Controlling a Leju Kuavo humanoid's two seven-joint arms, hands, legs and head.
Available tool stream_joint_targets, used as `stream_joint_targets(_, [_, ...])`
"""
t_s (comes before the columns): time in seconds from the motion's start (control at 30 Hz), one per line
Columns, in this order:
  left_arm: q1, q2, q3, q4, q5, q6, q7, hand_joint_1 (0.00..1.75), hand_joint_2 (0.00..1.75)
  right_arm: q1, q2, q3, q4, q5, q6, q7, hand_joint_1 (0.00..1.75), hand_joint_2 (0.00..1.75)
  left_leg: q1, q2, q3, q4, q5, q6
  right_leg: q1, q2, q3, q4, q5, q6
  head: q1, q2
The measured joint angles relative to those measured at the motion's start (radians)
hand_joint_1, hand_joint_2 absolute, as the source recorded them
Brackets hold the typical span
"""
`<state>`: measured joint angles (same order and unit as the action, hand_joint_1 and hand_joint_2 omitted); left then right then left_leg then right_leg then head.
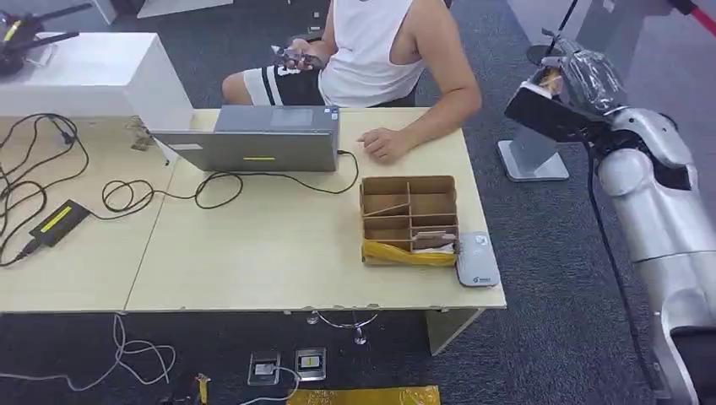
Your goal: Pass the card to the sensor for recognition and then transmit it.
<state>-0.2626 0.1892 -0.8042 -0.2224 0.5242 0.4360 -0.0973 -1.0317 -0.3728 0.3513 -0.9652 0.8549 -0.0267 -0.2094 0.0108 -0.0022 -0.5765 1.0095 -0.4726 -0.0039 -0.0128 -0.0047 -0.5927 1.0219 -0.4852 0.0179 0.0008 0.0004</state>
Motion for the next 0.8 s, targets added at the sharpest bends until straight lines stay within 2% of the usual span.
stream_joint_targets(0.23, [-0.012, 0.0, -0.006, 0.0, -0.01, -0.006, 0.008, 0.0, 0.0, -0.08, 0.071, 0.066, 0.161, 0.018, -0.017, -0.035, 1.75, 1.75, 0.0, 0.0, 0.0, 0.0, 0.0, 0.0, 0.0, 0.0, 0.0, 0.0, 0.0, 0.0, 0.0, 0.0])
stream_joint_targets(0.47, [-0.023, -0.002, -0.012, 0.0, -0.034, -0.009, 0.013, 0.0, 0.0, -0.142, 0.137, 0.129, 0.36, 0.072, -0.055, -0.011, 1.75, 1.75, 0.0, -0.001, 0.0, 0.0, 0.0, 0.0, 0.0, -0.001, 0.0, 0.0, 0.0, 0.0, 0.0, 0.0])
stream_joint_targets(0.8, [-0.026, -0.003, -0.023, 0.0, -0.042, -0.01, 0.019, 0.0, 0.0, -0.142, 0.167, 0.161, 0.483, 0.074, -0.078, 0.0, 1.75, 1.75, 0.0, -0.001, 0.0, 0.0, 0.0, 0.0, 0.0, 0.0, 0.0, 0.0, 0.0, 0.0, 0.0, 0.0])
